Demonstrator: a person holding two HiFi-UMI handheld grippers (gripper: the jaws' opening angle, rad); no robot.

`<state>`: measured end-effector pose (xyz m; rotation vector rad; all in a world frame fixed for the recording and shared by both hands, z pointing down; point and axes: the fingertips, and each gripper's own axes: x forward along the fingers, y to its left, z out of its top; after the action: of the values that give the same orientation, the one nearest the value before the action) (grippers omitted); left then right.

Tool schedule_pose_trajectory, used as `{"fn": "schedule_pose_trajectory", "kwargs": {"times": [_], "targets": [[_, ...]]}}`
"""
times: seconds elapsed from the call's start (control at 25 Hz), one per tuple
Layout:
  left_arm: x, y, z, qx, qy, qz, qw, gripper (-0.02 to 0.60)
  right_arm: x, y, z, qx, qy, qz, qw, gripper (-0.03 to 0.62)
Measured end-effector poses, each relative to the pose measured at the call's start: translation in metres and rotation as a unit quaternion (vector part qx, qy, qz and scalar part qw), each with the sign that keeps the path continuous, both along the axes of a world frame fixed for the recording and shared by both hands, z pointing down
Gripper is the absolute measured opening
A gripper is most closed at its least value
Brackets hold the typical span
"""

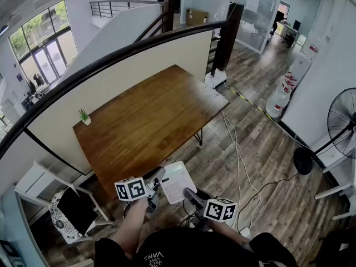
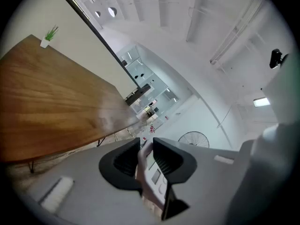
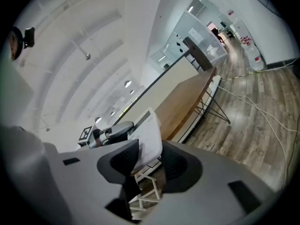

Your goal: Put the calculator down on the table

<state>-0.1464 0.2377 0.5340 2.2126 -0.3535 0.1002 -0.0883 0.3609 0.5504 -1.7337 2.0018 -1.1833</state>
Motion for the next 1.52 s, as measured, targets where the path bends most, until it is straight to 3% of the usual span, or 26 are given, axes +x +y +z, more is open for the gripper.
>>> {"fn": "schedule_pose_trajectory", "kwargs": {"times": [0.92, 1.2, 1.52], "targets": [[0.069, 0.005, 0.024, -0.024, -0.010, -0.075, 0.9968, 0.077, 0.087, -0.007, 0.018, -0.012, -0.005, -0.074, 0.997, 0.144], [0.085, -0.037, 0.031, -0.028, -0.011, -0.076, 0.9967, 0.077, 0.103, -0.049, 0.025, -0.018, -0.004, -0.076, 0.997, 0.144], [0.107, -0.122, 0.035, -0.039, 0.004, -0.067, 0.9970, 0.077, 0.123, -0.132, 0.024, -0.028, 0.013, -0.067, 0.997, 0.144]]}}
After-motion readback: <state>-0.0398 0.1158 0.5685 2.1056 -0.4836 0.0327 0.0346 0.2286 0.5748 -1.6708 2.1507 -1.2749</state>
